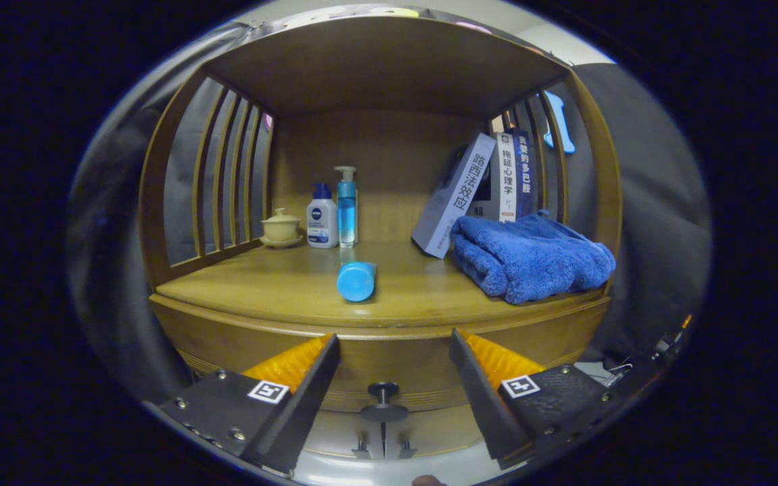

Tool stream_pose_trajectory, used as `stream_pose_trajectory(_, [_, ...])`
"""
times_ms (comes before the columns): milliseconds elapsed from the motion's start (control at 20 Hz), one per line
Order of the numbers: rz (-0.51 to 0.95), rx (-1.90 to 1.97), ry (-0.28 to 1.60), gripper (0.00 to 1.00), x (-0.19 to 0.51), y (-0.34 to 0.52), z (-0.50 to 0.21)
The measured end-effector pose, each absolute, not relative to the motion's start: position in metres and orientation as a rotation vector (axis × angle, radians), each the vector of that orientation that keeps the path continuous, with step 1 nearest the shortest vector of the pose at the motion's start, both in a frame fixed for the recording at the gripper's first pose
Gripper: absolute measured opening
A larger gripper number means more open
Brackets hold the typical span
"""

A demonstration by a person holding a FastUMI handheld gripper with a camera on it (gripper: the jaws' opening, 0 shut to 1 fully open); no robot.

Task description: Pull open the drawer, take out the items inside it, and place them on the countertop above the cabinet.

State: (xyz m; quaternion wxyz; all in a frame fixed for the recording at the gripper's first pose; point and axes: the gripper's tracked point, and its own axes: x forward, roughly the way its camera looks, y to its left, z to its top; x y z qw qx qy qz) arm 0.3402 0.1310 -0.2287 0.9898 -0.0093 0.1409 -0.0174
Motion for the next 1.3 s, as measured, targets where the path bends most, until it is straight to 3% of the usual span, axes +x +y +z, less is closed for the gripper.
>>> stream_pose_trajectory(500, [0.037, -0.015, 0.267, 0.99, 0.34, 0.13, -0.227])
stream_pose_trajectory(750, [0.061, -0.073, 0.189, 0.99, 0.328, 0.1, -0.188])
stream_pose_trajectory(1300, [-0.003, -0.136, 0.077, 0.99, 0.289, -0.076, -0.109])
